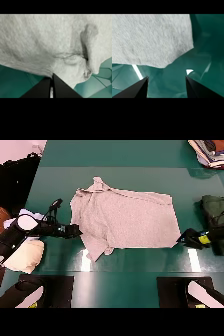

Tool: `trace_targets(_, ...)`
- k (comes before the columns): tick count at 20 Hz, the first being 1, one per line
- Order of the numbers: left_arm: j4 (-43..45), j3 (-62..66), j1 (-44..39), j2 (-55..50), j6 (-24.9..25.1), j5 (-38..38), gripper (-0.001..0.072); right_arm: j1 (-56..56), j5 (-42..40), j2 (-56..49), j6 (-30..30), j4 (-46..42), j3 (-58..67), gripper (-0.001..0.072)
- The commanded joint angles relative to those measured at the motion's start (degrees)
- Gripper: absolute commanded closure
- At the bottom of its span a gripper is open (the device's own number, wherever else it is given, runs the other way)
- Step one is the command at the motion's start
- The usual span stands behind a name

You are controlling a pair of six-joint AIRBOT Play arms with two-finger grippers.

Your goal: Fold the shirts.

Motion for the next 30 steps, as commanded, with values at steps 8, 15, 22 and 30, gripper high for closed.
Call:
trace_targets(8,0.9,1.6,0.0,0.0,0.4,0.9,0.0681,10.5,-14.1,-2.5,-0.2,2.8,-2.5,0.0398)
trace_targets(15,8.0,11.1,0.0,0.2,-0.2,-4.4,0.0683,13.3,-13.1,-0.1,-0.4,2.4,5.3,0.0698)
trace_targets(22,18.5,56.3,0.0,0.2,-0.2,-18.7,0.0682,9.3,-14.4,15.5,-0.3,2.4,35.5,0.0698)
trace_targets(30,18.3,90.8,0.0,2.1,-3.2,-20.2,0.0683,-0.5,-9.7,24.5,-0.3,2.4,57.3,0.0698)
